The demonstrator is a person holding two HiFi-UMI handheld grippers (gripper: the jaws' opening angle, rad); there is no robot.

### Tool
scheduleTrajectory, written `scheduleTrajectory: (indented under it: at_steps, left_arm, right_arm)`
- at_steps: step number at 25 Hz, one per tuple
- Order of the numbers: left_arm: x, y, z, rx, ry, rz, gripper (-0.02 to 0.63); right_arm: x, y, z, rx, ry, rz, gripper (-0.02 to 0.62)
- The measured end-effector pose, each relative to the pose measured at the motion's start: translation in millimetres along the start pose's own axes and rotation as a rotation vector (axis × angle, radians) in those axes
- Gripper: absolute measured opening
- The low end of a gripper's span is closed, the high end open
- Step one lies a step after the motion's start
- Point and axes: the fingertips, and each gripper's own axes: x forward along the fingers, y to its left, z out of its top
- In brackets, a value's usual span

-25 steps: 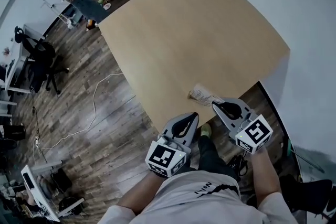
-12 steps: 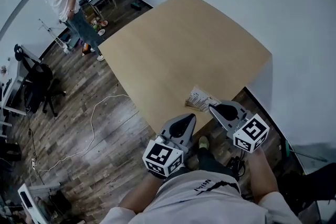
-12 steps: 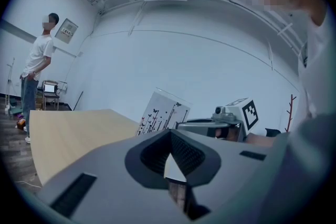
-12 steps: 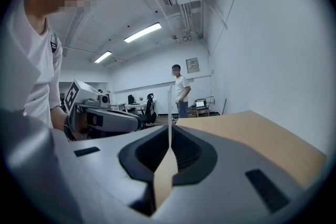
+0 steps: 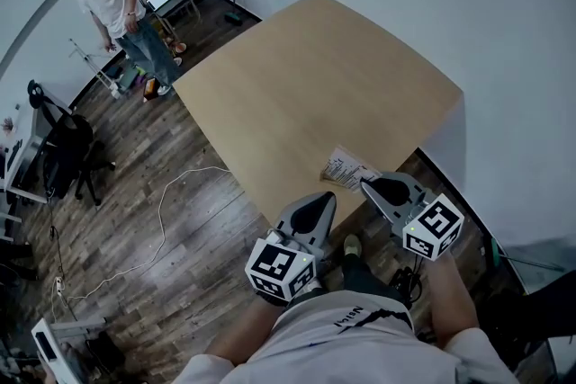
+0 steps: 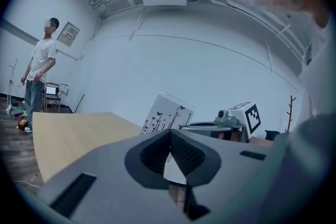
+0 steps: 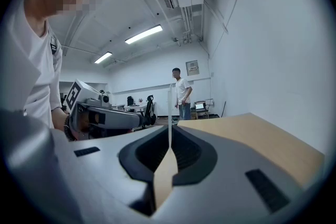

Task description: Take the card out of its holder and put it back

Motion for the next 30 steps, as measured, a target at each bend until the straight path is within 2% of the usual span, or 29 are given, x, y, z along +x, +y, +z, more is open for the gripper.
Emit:
scheduleTrajectory:
  at_steps: [5,12,18,22,26,30]
  left_arm:
    - [-2.4,2.3,7.3,-0.01,-0.01,0.013,0.012]
    - [9.4,14.2,-19.1,-0.032,-0.001,0.053,0.012]
    - [31.1,31.6,-2.6,-0.048,-0.005,0.078,0.012]
    - [48.1,31.4,-10.4,-0.048,-0.011,0.107,0.012]
    - [72.3,48.9,-10.3,-0.053,-0.007,0.145,0.012]
    - [83.6,67.1,-26.2,-0.071,0.009,0.194,0.012]
  right_arm:
    - [-1.6,-0.3,6.7,-0.003,0.005,0.006,0.025]
    - [0.0,-18.5,-21.5,0.01,0.015,0.042,0.026]
    - [21.4,-45.6,-11.8,0.019,0.039,0.087,0.026]
    - [20.7,-64.6,-28.9,0.026,0.05,0.126,0.026]
    - [38.6,-94.0,-40.9,0.036,0.059,0.172,0.025]
    - [58.8,-109.5,-71.6,0.045,0.076,0.223,0.026]
